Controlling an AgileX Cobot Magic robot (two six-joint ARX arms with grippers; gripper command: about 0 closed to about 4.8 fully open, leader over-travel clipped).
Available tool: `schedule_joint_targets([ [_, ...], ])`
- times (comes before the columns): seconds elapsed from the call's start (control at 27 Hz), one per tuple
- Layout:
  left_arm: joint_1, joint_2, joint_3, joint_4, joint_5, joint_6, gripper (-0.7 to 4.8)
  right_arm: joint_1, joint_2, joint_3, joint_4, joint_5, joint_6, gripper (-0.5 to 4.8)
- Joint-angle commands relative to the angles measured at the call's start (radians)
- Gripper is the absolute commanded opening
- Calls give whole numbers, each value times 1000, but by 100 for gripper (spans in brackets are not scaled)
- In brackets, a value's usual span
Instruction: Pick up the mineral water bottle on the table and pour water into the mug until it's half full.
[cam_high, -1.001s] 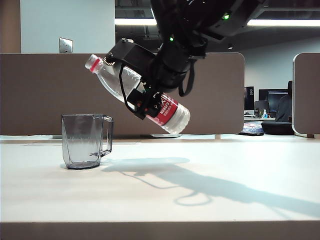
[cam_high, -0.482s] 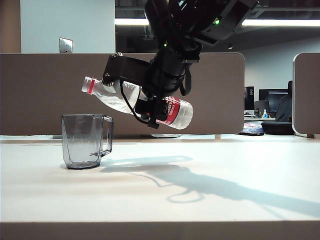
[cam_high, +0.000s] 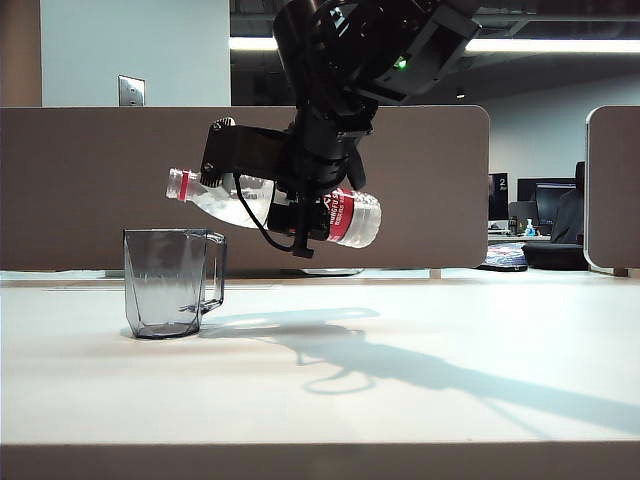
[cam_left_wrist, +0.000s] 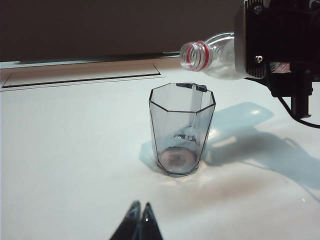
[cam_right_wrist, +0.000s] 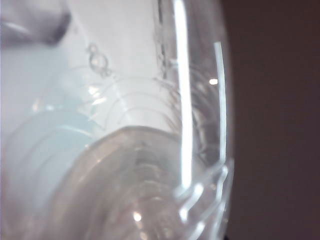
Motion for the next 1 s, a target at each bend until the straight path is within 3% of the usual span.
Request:
schedule_joint_targets([
  [0.04,0,2,3,13,4,0,-5,2,-11,8,43,17,-63,269],
  [0.37,0,2,3,13,4,0,-5,2,-12,8,45,64,-162,270],
  [1.0,0,2,3,13,4,0,-5,2,-12,8,84,87,-237,270],
])
